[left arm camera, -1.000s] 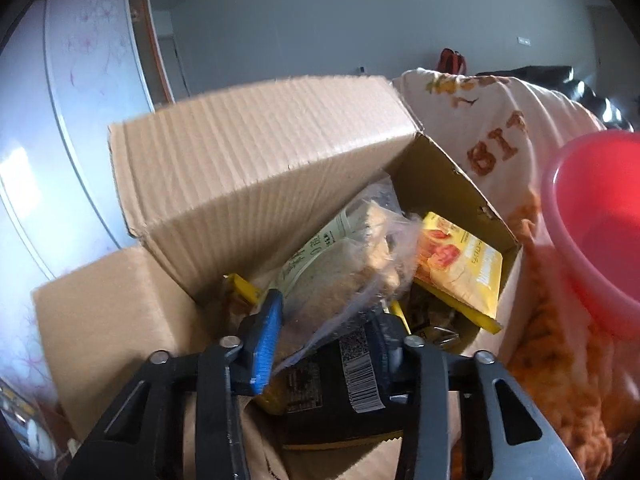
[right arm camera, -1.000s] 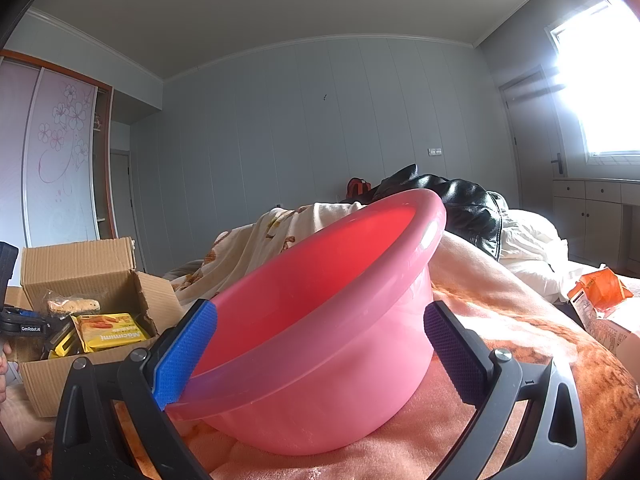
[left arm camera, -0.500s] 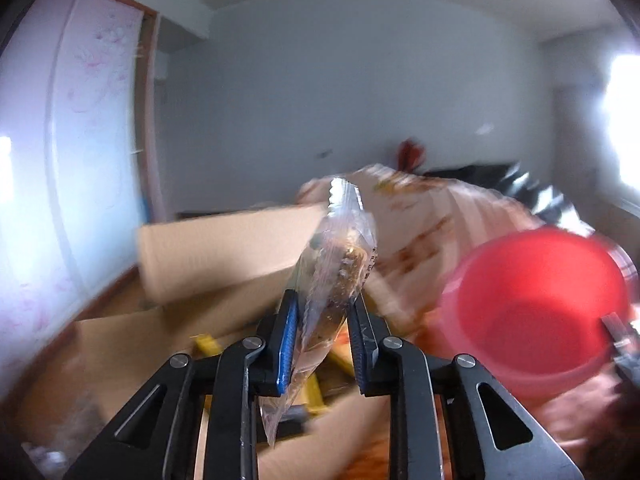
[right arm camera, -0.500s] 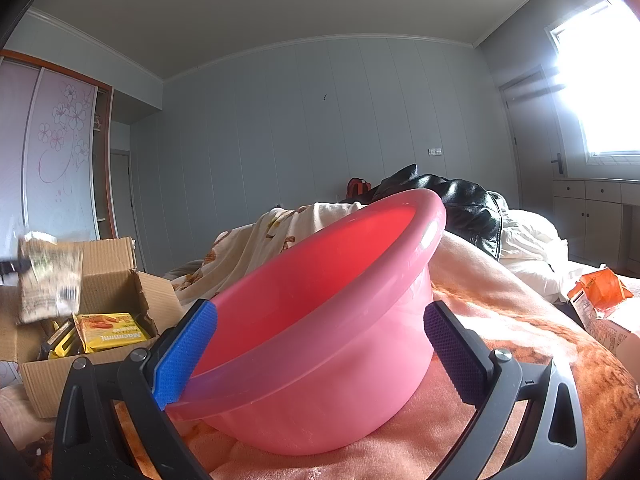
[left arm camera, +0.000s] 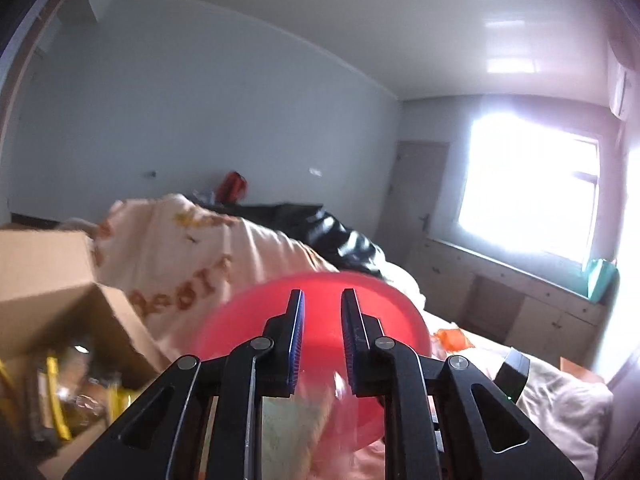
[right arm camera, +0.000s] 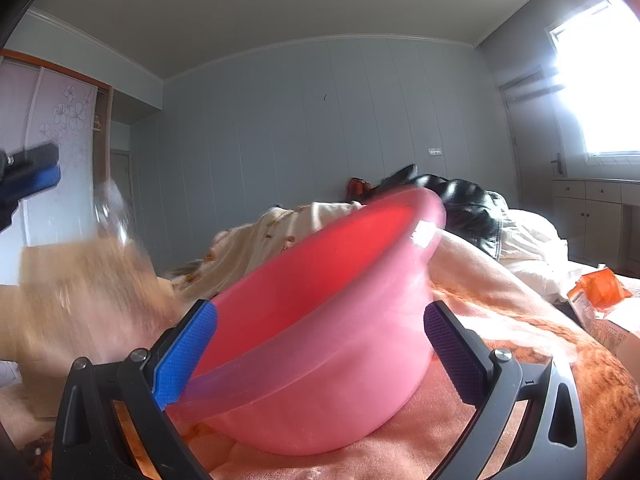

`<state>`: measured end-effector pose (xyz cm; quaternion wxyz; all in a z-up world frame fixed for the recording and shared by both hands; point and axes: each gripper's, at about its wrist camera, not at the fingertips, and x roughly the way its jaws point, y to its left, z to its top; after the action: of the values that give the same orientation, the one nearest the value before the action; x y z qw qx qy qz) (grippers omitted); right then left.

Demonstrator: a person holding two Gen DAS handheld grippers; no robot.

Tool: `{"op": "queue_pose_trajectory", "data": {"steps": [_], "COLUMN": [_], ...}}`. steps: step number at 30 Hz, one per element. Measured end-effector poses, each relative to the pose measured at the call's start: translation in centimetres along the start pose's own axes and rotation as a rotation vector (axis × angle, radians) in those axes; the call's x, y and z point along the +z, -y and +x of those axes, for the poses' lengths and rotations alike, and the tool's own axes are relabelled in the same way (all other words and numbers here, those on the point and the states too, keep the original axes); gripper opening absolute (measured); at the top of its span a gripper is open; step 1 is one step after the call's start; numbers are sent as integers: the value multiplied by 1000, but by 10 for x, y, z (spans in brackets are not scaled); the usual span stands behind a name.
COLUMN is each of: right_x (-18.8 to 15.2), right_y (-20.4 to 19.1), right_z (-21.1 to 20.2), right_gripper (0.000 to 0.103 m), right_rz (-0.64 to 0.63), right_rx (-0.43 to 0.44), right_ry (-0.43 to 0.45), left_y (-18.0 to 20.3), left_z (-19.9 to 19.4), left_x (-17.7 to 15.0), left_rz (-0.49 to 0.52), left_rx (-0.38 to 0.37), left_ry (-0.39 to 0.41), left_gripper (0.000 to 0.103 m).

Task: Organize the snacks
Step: 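Lift the granola bag with the left gripper and drop it into the pink basin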

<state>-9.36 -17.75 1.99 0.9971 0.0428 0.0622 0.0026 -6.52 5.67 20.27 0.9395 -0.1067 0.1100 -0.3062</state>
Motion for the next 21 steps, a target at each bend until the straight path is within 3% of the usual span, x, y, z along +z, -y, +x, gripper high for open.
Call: {"op": "queue_pose_trajectory", "data": {"steps": [3, 8, 14, 18, 19, 20, 21], "right_x": [-2, -6, -4, -2, -2, -2, -2], "right_y": [4, 14, 13, 14, 14, 14, 14], "right_z": [2, 5, 2, 4, 4, 4, 4], "right_gripper": [103, 103, 103, 103, 103, 103, 103], "right_rz": [29, 86, 76, 77, 78, 78, 77], "right_rx": [-8, 3, -4, -5, -5, -5, -5], "right_ry": [-17, -30, -27, -27, -27, -27, -27], "left_y": [0, 3, -32, -49, -46, -40, -34], "left_z": [23, 20, 5, 0, -2, -4, -6], "left_x": [-13, -38, -47, -56, -60, -64, -67], "left_rz": [-22, -23, -127, -262, -274, -277, -281], "left_rx": [-1, 39, 93, 41, 55, 67, 70], "left_ry": [-62, -116, -215, -393, -430, -449, -455], "left_gripper": [14, 14, 14, 21, 38, 78, 93]}}
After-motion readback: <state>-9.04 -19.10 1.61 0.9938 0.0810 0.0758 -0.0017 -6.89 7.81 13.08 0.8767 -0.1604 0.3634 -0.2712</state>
